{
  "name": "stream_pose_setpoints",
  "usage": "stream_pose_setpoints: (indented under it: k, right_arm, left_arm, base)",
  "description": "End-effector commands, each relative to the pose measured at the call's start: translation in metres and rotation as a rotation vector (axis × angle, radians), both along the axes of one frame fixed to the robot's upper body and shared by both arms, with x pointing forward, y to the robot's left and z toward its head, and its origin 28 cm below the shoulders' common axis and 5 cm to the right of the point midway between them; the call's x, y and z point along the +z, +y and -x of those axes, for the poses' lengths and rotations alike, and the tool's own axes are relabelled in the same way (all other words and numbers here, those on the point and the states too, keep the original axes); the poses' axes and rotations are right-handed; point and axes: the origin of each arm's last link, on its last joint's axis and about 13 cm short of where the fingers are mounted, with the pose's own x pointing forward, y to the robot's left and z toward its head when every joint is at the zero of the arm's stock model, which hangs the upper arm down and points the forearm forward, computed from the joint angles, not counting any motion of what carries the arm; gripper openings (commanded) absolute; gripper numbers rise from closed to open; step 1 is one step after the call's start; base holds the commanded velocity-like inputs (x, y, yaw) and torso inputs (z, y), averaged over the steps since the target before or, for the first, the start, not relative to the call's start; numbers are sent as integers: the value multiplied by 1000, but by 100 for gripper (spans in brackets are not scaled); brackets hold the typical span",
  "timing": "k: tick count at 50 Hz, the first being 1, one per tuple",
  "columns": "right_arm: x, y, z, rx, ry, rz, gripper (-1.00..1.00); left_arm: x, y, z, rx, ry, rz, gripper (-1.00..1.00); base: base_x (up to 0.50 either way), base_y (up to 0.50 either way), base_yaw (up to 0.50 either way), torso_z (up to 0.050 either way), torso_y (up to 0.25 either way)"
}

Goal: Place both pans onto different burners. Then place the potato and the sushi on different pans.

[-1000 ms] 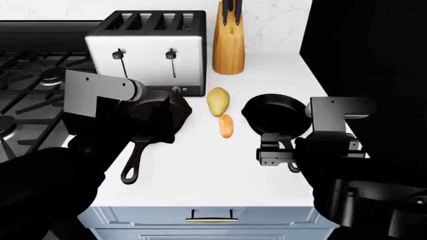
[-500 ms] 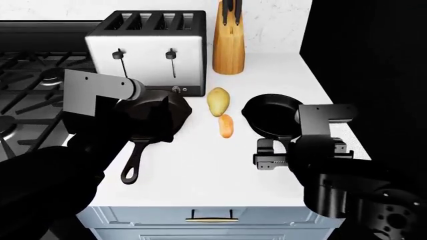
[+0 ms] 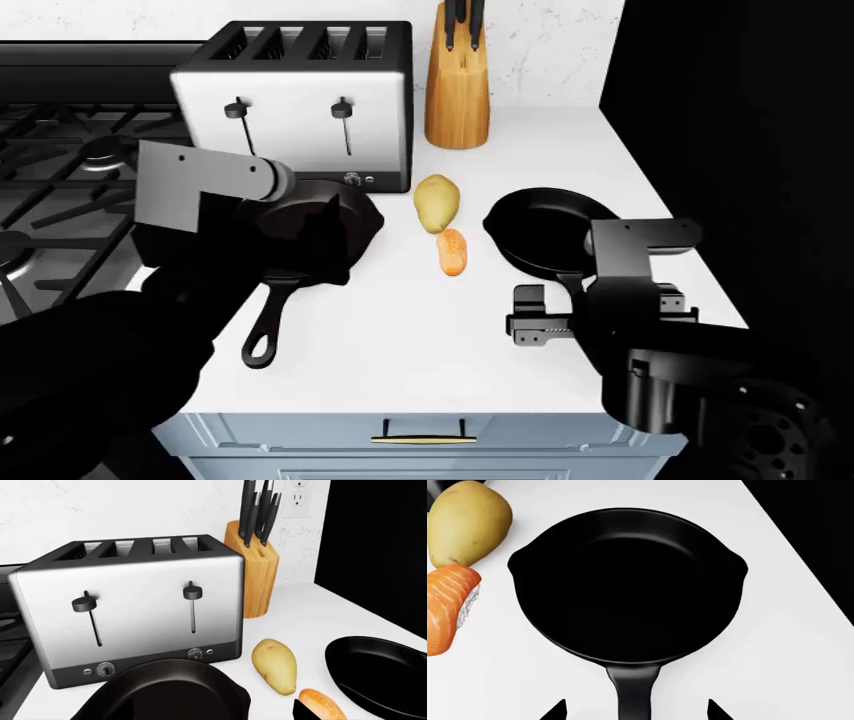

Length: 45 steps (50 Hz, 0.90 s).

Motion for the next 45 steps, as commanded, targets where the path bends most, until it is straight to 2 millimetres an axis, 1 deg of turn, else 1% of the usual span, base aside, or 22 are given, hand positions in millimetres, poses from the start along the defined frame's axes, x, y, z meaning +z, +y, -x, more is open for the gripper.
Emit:
stream_pose_setpoints:
  k: [1, 15, 16, 22, 30, 36, 45]
  right_arm:
    - [-3, -1, -3, 9, -3, -1, 100]
    - [-6, -3, -2, 13, 7, -7, 100]
    - [-3, -3, -2, 12, 5, -10, -100]
    - [-5, -5, -1, -1, 20, -10, -100]
    - [2, -5, -2, 6, 2, -11, -100]
    - [8, -6, 0, 35, -73, 5, -100]
    - [22, -9, 3, 2, -177, 3, -100]
  left_arm:
    - [-1, 0, -2, -1, 5, -2, 100]
    - [-2, -1, -3, -2, 10, -8, 100]
    - [-2, -1, -3, -2, 10, -9, 100]
    - [-2, -1, -3, -1, 9, -7, 100]
    - [-2, -1, -4, 1, 10, -4, 100]
    - [-1, -1, -2, 1, 6, -1, 100]
    - [2, 3, 3, 26, 3, 8, 100]
  base:
    - [0, 0, 0, 0, 0]
    - [0, 0, 0, 0, 0]
    - [0, 0, 0, 0, 0]
    - [0, 0, 0, 0, 0]
    - [0, 0, 0, 0, 0]
    - [0, 0, 0, 0, 0]
    - [0, 0, 0, 0, 2]
